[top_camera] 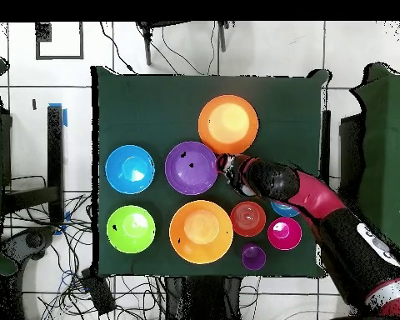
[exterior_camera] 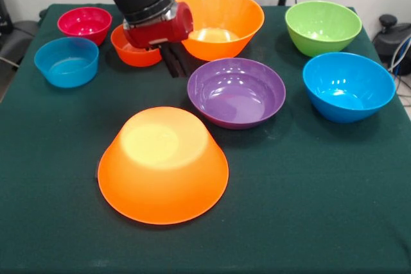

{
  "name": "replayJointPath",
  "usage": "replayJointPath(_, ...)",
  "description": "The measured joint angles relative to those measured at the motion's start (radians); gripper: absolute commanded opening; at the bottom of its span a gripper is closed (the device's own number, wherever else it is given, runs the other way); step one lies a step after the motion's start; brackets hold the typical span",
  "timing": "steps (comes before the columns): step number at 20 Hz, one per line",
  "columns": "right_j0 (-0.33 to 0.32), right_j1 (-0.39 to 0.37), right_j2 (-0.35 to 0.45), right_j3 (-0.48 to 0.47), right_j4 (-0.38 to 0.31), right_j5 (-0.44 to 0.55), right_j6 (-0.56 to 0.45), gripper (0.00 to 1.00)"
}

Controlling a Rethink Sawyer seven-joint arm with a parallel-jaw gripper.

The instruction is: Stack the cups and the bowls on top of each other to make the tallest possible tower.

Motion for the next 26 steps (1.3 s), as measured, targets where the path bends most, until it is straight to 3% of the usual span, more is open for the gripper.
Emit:
replayJointPath(7, 0.002, -0.063, 0.033, 0.001, 0.048, 0.041, 0.000, 0.00)
replayJointPath(8, 0.004, -0.070, 0.035, 0.001, 0.047, 0.041, 0.000, 1.00)
replayJointPath(19, 0.003, -0.059, 0.034, 0.007, 0.047, 0.041, 0.000, 1.00)
replayJointPath(26, -0.009, -0.020, 0.034, 0.012, 0.012, 0.040, 0.000, 1.00)
